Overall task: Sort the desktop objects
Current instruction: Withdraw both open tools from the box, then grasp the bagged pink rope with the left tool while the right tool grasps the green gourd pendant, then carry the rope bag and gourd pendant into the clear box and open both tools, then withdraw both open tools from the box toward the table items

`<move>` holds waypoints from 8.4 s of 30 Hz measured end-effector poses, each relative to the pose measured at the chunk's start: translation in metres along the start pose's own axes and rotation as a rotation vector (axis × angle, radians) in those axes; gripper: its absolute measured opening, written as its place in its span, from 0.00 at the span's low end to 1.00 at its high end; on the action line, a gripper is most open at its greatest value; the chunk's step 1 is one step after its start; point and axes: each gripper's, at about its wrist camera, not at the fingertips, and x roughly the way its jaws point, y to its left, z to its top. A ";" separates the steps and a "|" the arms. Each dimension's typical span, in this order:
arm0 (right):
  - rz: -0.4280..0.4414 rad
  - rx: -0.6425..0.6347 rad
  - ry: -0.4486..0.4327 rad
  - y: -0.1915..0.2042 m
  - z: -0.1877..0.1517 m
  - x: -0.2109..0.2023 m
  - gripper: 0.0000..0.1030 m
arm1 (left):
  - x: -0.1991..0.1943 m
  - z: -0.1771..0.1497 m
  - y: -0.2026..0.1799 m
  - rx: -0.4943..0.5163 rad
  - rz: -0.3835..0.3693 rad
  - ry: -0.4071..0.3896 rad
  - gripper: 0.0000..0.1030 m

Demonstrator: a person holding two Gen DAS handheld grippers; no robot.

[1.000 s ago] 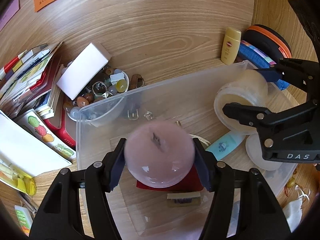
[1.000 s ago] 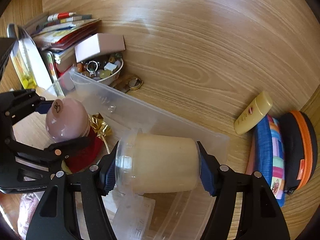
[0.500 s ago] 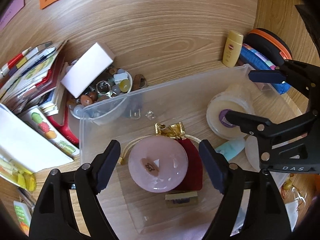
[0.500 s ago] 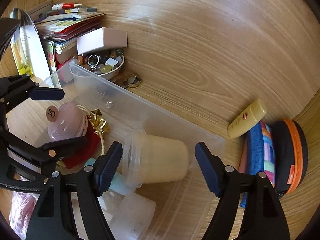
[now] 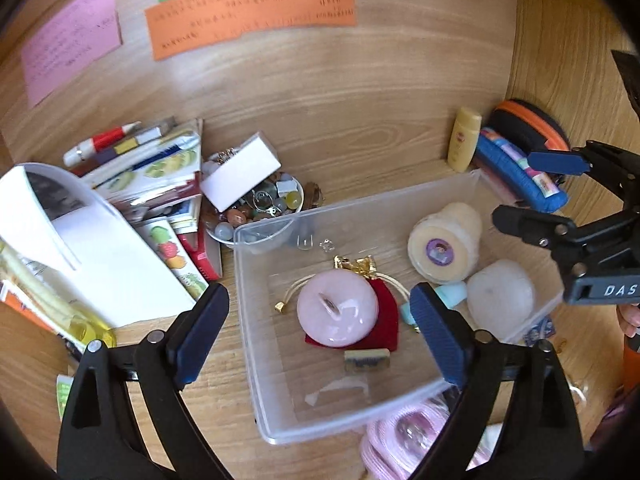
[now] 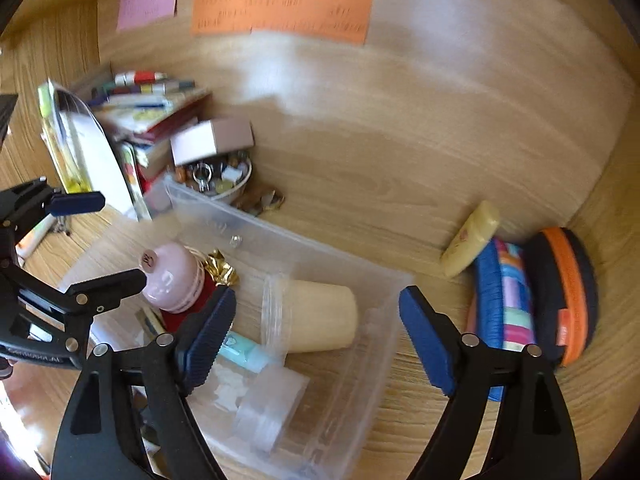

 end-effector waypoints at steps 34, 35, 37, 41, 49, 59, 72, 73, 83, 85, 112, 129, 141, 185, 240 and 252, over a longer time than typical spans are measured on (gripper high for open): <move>-0.049 0.105 -0.060 -0.025 -0.108 -0.072 0.93 | -0.028 -0.077 -0.057 -0.069 -0.095 0.042 0.95; -0.039 0.118 -0.047 -0.025 -0.113 -0.069 0.93 | -0.024 -0.080 -0.057 -0.078 -0.100 0.055 0.95; -0.024 0.139 -0.013 -0.023 -0.122 -0.061 0.93 | -0.017 -0.086 -0.056 -0.094 -0.110 0.076 0.95; -0.016 0.143 0.016 -0.014 -0.136 -0.051 0.93 | -0.004 -0.097 -0.051 -0.127 -0.131 0.123 0.95; -0.057 0.183 0.039 -0.011 -0.154 -0.040 0.88 | 0.002 -0.112 -0.033 -0.199 -0.209 0.141 0.98; -0.007 0.160 0.091 0.001 -0.166 -0.031 0.54 | -0.015 -0.127 -0.004 -0.227 -0.205 0.129 0.98; 0.051 0.103 0.158 0.015 -0.164 -0.003 0.31 | 0.011 -0.111 -0.009 -0.201 -0.229 0.160 0.98; 0.051 0.101 0.158 0.015 -0.164 -0.003 0.31 | 0.012 -0.111 -0.009 -0.202 -0.227 0.160 0.98; 0.083 0.087 0.145 0.019 -0.162 -0.002 0.24 | 0.025 -0.122 -0.029 -0.061 -0.051 0.164 0.98; 0.087 0.084 0.142 0.019 -0.163 -0.002 0.22 | 0.024 -0.123 -0.029 -0.066 -0.044 0.152 0.93; 0.166 0.202 -0.048 -0.002 -0.140 -0.071 0.20 | -0.036 -0.134 -0.022 -0.199 0.045 -0.034 0.54; 0.177 0.198 -0.166 -0.007 -0.102 -0.087 0.20 | -0.070 -0.097 -0.012 -0.220 0.005 -0.164 0.54; 0.228 0.178 -0.183 0.000 -0.065 -0.063 0.20 | -0.062 -0.062 -0.005 -0.208 -0.004 -0.199 0.54; 0.260 0.042 0.018 0.039 -0.026 0.053 0.20 | 0.051 -0.017 -0.012 -0.146 0.051 -0.077 0.56; 0.076 0.002 -0.170 0.025 -0.048 -0.048 0.84 | -0.050 -0.068 -0.020 -0.187 0.093 -0.153 0.97; -0.020 0.043 -0.195 0.010 -0.088 -0.087 0.95 | -0.047 -0.129 0.007 -0.303 0.093 -0.044 0.97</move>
